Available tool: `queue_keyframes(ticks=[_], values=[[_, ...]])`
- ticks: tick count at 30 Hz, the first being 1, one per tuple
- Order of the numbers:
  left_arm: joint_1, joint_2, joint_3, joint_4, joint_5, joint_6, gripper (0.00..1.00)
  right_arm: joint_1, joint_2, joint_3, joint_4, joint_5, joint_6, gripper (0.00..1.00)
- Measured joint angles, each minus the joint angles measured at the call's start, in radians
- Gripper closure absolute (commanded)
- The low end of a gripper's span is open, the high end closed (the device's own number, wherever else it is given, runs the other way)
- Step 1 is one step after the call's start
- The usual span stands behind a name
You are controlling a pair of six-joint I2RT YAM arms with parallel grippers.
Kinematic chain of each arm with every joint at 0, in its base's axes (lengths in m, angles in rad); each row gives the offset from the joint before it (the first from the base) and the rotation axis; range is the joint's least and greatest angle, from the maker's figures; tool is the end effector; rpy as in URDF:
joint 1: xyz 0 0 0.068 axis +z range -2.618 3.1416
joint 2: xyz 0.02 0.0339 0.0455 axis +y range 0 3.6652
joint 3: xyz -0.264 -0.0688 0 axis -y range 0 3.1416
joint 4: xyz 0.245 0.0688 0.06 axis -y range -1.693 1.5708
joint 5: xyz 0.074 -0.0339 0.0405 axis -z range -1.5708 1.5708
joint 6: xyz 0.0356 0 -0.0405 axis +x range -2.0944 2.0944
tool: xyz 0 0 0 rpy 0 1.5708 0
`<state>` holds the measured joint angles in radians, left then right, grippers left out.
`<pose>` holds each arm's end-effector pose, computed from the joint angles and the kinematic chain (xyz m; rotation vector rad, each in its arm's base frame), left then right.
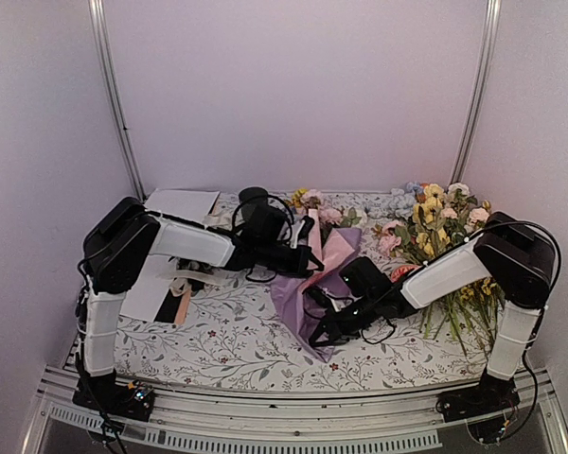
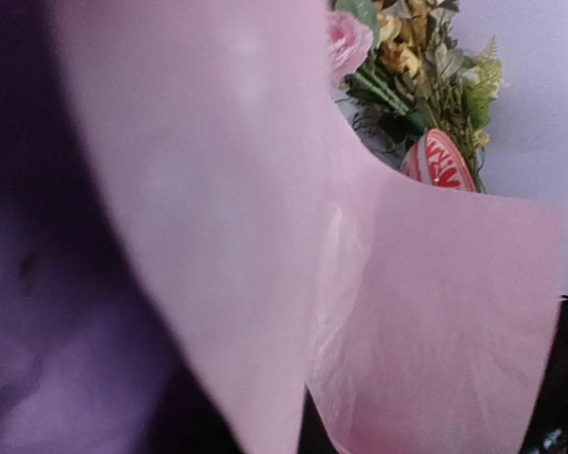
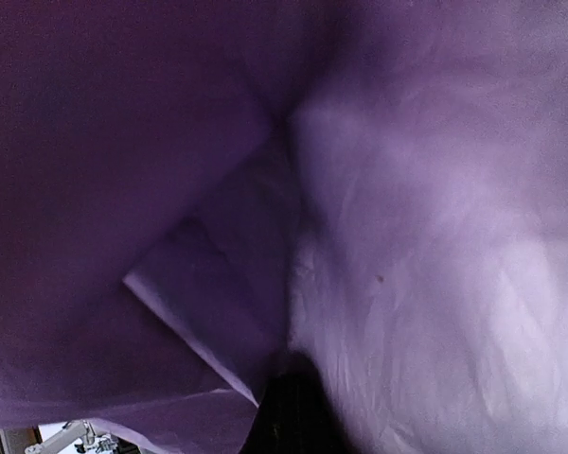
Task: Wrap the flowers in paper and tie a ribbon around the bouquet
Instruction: Fold the 2/3-folded wrapping paper at the center of the board.
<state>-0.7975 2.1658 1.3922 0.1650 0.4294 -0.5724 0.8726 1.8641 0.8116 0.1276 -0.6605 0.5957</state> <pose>0.3194 -0.3484 0.1431 0.5370 2.3365 -1.1889 0.1962 0.2678 0.1016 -0.7016 2.7175 1.3348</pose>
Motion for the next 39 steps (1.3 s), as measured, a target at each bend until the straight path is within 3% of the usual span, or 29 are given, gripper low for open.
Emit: queue_keyframes(ticks=[10,16,22,29,39], values=[[0.000,0.079,0.029,-0.022,0.001,0.011,1.00,0.000,-0.200,-0.056,-0.014,0.055,0.061,0.93],[0.000,0.078,0.011,0.002,-0.003,0.011,1.00,-0.097,-0.274,-0.116,-0.038,0.061,0.074,0.93],[0.000,0.075,-0.013,0.033,-0.008,0.011,1.00,-0.160,-0.249,-0.132,-0.053,0.055,0.066,0.95],[-0.001,0.047,-0.044,0.048,-0.020,0.008,1.00,-0.201,-0.086,-0.113,-0.005,0.014,0.068,0.99],[-0.045,-0.138,-0.079,-0.010,-0.049,0.027,1.00,-0.233,-0.003,-0.103,0.147,-0.054,0.104,0.99]])
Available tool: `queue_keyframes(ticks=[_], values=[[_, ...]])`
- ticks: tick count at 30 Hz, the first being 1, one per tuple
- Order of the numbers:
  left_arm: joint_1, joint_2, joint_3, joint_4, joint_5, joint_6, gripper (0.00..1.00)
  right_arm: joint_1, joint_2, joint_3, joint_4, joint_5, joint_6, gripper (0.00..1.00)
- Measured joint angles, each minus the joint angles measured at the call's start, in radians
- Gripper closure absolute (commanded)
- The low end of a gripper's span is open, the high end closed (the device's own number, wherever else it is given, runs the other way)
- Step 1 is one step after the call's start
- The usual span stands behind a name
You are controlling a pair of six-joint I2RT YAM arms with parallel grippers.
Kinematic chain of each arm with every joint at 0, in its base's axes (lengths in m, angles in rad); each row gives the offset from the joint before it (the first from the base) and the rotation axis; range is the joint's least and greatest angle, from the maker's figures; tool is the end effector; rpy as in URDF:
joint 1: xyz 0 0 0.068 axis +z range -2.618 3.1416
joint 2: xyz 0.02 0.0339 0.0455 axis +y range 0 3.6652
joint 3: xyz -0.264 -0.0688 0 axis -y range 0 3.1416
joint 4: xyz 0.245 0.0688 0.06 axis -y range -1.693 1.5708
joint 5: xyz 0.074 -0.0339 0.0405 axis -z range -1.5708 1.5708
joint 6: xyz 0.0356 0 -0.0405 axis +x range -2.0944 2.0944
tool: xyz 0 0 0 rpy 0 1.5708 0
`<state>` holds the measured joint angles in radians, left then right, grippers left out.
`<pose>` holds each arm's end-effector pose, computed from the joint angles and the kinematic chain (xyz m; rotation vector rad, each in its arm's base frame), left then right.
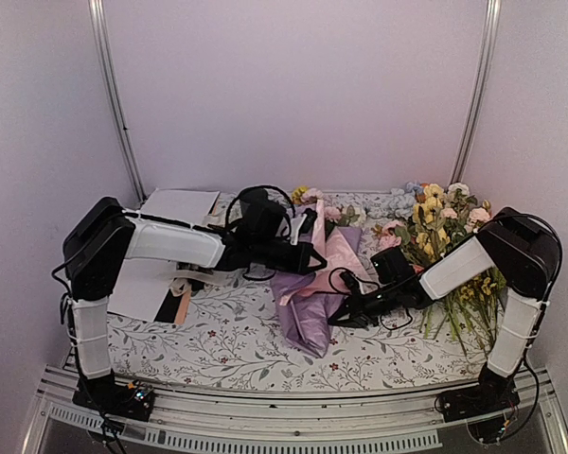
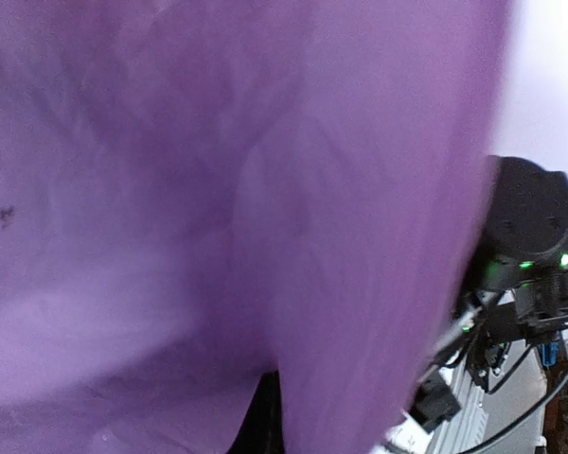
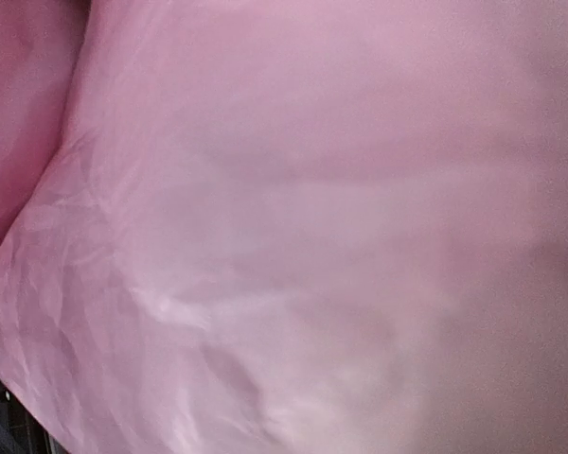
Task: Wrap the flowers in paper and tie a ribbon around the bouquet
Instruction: Fold the 2/3-folded wrapping paper at the center of the board.
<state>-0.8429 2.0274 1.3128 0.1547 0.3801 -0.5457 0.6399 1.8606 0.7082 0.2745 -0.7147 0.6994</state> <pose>0.2905 -0.3459 0.1784 0.5897 2.2654 -1.1684 0.2381 0.2064 0.0894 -0.2826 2.7009 1.3910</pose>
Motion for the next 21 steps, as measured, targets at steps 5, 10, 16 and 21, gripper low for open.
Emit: queue_keyframes(ticks=[5,10,16,21], values=[[-0.049,0.002,0.072,-0.030,0.016,0.008,1.00,0.000,0.020,0.008,0.031,-0.018,0.002,0.99],[-0.061,0.078,0.144,-0.045,0.039,0.006,1.00,0.000,0.022,0.011,0.034,-0.020,0.005,1.00],[-0.055,0.168,0.157,-0.027,0.056,-0.016,1.00,0.001,-0.041,-0.045,0.047,0.016,0.061,1.00],[-0.061,0.217,0.234,-0.018,0.074,-0.011,1.00,-0.004,-0.139,-0.088,0.029,0.075,0.121,0.98]])
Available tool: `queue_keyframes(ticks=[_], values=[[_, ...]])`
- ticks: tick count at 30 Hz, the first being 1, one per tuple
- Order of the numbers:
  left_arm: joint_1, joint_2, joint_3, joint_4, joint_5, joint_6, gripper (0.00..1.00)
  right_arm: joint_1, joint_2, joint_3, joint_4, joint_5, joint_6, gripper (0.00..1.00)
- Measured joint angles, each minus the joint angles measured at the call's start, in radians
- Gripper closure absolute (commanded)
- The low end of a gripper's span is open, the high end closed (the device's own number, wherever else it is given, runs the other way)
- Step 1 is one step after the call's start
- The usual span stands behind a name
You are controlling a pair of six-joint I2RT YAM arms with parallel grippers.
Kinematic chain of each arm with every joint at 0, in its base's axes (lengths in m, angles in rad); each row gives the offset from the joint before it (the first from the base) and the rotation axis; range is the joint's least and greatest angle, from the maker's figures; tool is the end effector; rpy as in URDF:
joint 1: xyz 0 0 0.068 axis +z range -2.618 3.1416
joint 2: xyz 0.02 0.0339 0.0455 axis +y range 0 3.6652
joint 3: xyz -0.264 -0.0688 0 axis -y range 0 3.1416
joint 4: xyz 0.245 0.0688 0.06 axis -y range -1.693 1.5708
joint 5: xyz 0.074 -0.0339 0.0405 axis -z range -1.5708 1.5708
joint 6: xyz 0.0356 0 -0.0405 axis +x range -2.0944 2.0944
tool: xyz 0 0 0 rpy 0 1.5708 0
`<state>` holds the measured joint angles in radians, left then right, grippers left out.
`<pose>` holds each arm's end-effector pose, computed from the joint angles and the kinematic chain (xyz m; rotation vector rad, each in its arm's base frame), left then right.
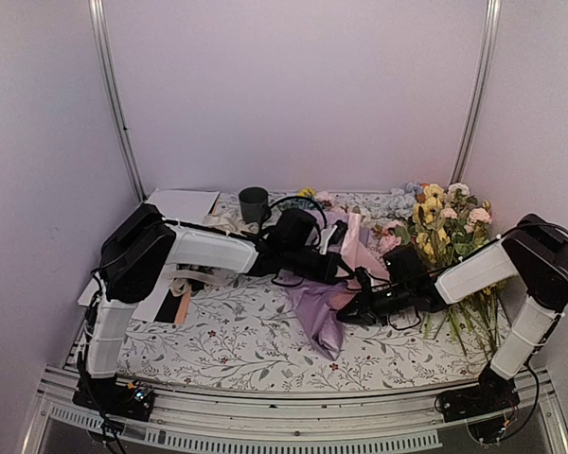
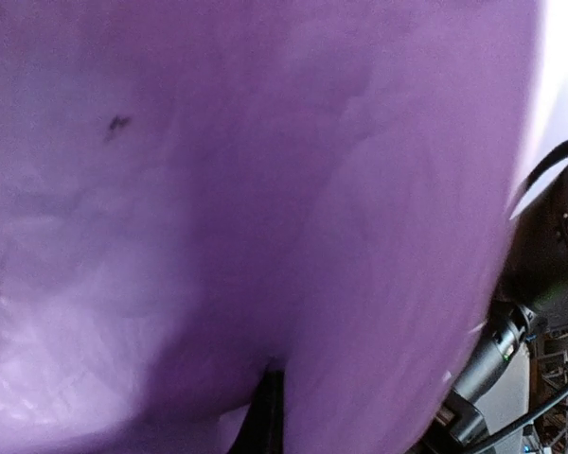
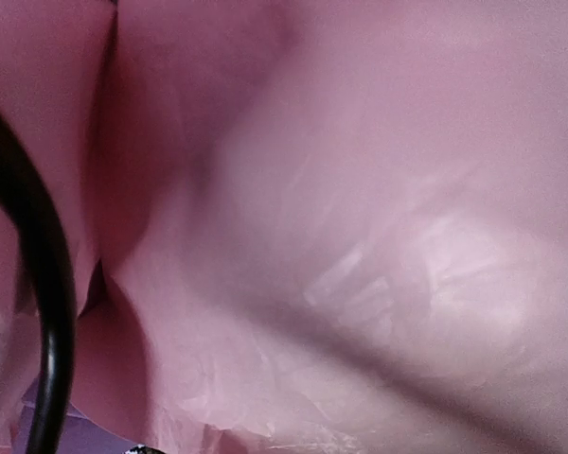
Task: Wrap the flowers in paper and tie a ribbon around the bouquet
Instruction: Fold the 2/3-folded wrapping paper at the center of the board.
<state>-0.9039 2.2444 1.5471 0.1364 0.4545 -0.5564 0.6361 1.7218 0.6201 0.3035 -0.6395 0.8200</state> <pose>0.2975 -0.4031 0.1521 0.7047 2.2711 -1.2760 0.2252 0.1927 0.1096 -0.1117 2.6623 1.3674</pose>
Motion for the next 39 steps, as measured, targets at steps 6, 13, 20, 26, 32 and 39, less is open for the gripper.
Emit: queue_keyframes(ticks=[6,13,20,26,32,39], values=[[-0.012,0.010,0.024,0.016,-0.005,0.013,1.00,-0.035,-0.154,-0.066,-0.055,0.069,0.040,0.93],[0.015,0.070,-0.039,-0.019,-0.036,0.005,1.00,-0.077,-0.218,-0.069,-0.058,0.122,0.032,0.91],[0.019,0.070,-0.042,-0.001,-0.030,0.006,1.00,-0.183,-0.228,-0.068,-0.099,0.100,-0.002,0.70],[0.018,0.070,-0.042,-0.008,-0.045,0.022,1.00,-0.351,-0.214,0.124,-0.304,0.072,-0.172,0.51],[0.018,0.065,-0.042,-0.016,-0.051,0.030,1.00,-0.427,-0.002,0.446,-0.504,0.053,-0.413,0.22],[0.018,0.063,-0.042,-0.023,-0.056,0.033,1.00,-0.422,0.209,0.672,-0.677,-0.018,-0.675,0.15]])
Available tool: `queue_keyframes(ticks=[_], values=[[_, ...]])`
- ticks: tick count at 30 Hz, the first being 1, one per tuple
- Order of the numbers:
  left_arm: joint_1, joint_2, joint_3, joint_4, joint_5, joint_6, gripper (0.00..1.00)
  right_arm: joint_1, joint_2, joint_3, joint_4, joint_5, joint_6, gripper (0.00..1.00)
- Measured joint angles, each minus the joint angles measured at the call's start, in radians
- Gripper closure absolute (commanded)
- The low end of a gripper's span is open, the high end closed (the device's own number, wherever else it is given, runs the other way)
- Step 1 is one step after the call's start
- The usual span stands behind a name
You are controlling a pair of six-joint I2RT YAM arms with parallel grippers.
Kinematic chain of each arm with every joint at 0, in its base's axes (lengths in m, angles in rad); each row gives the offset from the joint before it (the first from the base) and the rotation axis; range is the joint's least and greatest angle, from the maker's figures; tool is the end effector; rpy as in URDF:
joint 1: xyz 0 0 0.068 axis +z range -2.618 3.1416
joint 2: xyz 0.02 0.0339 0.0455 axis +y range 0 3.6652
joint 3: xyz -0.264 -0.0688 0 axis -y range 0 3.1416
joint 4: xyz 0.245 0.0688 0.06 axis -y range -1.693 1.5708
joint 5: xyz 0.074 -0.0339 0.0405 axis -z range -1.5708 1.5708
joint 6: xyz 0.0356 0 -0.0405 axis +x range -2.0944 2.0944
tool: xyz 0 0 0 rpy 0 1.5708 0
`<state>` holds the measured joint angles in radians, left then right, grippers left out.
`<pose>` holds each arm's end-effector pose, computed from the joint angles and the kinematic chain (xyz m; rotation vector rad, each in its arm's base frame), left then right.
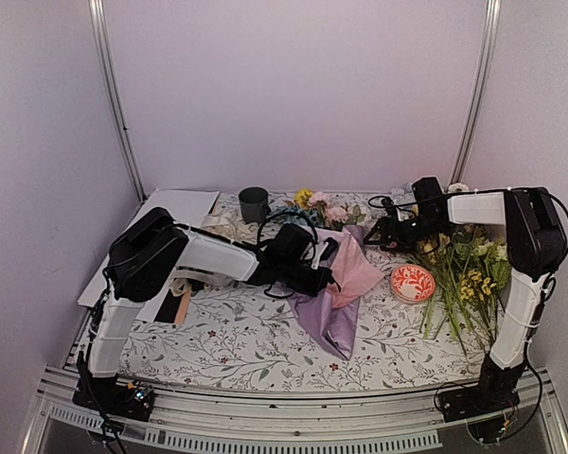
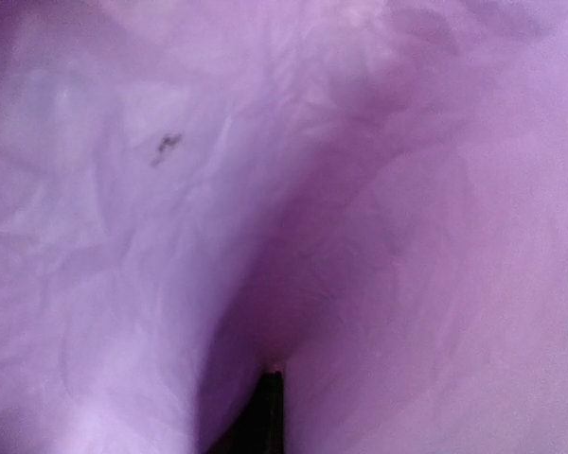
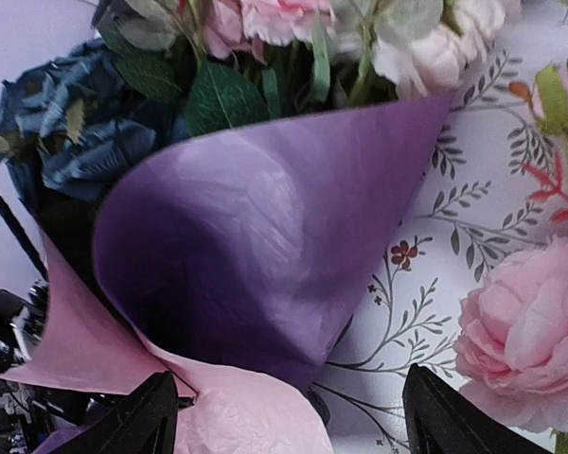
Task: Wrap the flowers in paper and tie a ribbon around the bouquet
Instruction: Fold the 2/3-folded wrapping paper at the center of the board.
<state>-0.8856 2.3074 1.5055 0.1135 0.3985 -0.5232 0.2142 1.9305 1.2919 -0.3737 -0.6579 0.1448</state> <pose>0.3015 -0.3907 0.1068 0.6778 2.3906 -1.1371 0.3858 0.1062 0.1761 -0.3368 2.5312 0.9837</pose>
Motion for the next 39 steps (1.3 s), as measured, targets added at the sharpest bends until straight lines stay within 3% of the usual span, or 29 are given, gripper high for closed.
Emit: queue_keyframes(ticks=[7,12,17,19,27,39], values=[[0.000,-0.002,0.000,-0.003,-0.002,0.000,1.00,0.000,0.114,0.004,-0.087,-0.089,-0.127,0.22],[0.000,-0.002,0.000,-0.004,-0.003,0.000,1.00,0.001,0.134,0.003,-0.096,-0.174,-0.178,0.52],[0.000,-0.006,0.000,-0.009,-0.007,0.004,1.00,0.001,0.141,-0.009,-0.105,-0.257,-0.203,0.89],[0.000,-0.009,0.000,-0.016,-0.014,0.010,1.00,0.001,0.141,-0.010,-0.106,-0.291,-0.203,0.98],[-0.005,-0.059,-0.002,-0.098,-0.079,0.053,1.00,0.003,0.133,-0.007,-0.061,-0.371,-0.162,1.00],[-0.031,-0.099,0.068,-0.309,-0.221,0.128,1.00,0.089,0.188,0.159,0.087,-0.319,0.000,1.00]])
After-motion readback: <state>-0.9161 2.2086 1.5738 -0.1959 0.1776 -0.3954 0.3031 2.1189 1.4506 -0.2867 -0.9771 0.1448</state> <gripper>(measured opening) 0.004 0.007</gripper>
